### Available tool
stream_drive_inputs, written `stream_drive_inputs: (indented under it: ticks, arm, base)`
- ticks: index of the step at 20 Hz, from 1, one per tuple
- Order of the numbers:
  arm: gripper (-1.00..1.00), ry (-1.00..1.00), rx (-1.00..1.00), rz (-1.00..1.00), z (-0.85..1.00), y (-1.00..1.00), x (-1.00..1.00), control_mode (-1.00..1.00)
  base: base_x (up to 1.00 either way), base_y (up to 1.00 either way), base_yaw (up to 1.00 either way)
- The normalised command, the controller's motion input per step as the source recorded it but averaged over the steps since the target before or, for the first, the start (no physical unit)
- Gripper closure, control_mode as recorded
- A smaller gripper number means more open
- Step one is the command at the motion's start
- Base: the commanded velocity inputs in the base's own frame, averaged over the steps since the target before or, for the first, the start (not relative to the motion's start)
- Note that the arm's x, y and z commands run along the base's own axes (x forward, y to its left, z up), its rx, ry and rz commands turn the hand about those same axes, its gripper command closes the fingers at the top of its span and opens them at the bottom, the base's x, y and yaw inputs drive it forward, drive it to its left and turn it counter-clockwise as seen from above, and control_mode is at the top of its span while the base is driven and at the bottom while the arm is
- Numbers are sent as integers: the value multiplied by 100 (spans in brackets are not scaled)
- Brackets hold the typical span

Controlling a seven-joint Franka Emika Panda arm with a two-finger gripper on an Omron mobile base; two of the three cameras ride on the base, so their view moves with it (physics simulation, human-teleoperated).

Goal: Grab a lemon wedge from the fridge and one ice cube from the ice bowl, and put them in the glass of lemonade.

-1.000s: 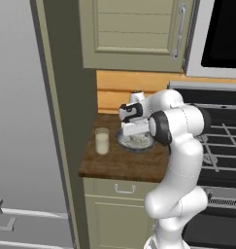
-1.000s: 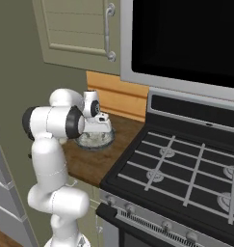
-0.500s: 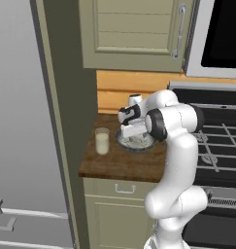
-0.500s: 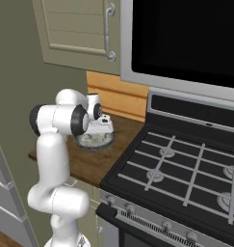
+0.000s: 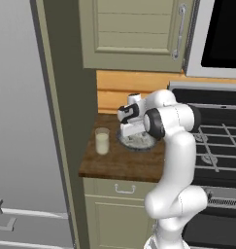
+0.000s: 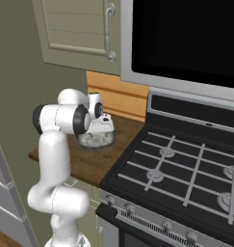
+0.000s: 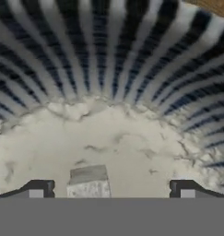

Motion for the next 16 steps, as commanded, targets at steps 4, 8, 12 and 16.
stream_drive_inputs:
  ticks: [4,8,12,16]
  arm:
    - [-100,-6,0,0,0,0,-35,-100]
    - [-100,-5,0,0,0,-4,-34,-100]
    - [-100,-6,1,0,0,-2,-54,-100]
    - [-100,-6,0,0,-6,-3,-16,-100]
  base:
    - [0,0,0]
    - [0,0,0]
    - [0,0,0]
    - [0,0,0]
